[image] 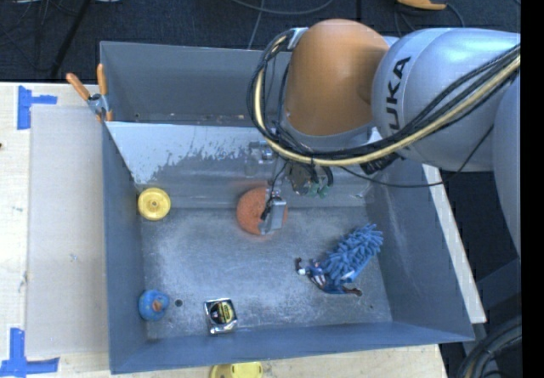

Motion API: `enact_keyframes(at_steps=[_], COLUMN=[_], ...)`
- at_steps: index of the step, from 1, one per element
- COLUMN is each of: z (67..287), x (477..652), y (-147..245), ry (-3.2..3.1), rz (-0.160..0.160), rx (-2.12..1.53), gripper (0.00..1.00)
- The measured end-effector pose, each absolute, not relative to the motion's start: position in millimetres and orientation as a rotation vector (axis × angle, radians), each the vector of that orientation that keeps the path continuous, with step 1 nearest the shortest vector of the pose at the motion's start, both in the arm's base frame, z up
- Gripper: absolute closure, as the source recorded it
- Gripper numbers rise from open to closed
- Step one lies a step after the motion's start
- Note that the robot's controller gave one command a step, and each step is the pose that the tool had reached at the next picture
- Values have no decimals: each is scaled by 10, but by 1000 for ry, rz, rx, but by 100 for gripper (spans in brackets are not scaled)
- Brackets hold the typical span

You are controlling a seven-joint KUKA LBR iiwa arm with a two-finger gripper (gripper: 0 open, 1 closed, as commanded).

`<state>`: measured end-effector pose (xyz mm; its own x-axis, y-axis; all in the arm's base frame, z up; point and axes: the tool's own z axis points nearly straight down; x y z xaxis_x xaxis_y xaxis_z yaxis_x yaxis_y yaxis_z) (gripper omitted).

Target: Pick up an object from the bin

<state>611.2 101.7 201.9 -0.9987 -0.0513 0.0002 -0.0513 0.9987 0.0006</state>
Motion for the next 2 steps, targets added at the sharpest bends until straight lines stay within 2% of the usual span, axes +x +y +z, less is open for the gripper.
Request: enact_keyframes(at_steps=[1, 2], z=[1468, 1261], x=[6129, 6174], y=[732, 777], ry=[-3142, -3137], rz=[-1, 1], rx=[149, 155], gripper=[0, 0])
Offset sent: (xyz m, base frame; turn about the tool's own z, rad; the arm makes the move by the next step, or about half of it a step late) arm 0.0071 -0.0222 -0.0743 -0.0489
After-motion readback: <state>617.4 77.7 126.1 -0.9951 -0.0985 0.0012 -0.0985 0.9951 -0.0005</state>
